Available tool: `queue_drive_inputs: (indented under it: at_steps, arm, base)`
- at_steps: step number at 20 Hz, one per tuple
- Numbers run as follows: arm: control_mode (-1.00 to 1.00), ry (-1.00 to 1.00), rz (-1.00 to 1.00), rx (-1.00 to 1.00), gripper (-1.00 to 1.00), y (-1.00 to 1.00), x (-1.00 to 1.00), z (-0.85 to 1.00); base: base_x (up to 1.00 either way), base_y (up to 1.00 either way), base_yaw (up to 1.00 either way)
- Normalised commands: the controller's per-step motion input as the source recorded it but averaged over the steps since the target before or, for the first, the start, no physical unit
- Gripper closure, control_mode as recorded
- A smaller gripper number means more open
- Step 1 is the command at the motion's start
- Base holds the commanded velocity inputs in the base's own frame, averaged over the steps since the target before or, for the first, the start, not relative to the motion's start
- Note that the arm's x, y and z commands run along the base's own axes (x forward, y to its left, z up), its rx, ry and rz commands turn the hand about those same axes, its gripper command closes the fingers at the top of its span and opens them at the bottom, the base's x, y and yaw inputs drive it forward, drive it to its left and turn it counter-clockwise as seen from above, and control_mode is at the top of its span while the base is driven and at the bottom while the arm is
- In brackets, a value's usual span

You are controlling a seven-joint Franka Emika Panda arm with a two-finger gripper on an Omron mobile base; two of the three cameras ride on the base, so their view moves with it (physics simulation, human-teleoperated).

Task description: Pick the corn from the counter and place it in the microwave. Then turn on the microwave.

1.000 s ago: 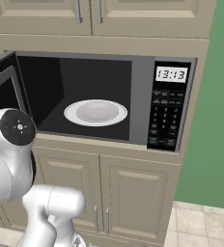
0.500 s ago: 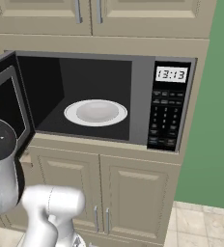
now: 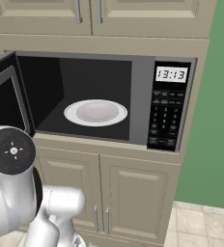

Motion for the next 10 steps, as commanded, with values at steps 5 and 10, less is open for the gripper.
queue_drive_inputs:
  at_steps: [5,10]
  arm:
    - [-1.00,0.00,-0.09,0.05,-1.00,-0.26,0.00,-0.02]
    - [-1.00,0.01,-0.10,0.06,-1.00,-0.23,0.00,0.00]
  base:
    - [0.00,0.00,0.00]
    - [0.00,0.00,0.00]
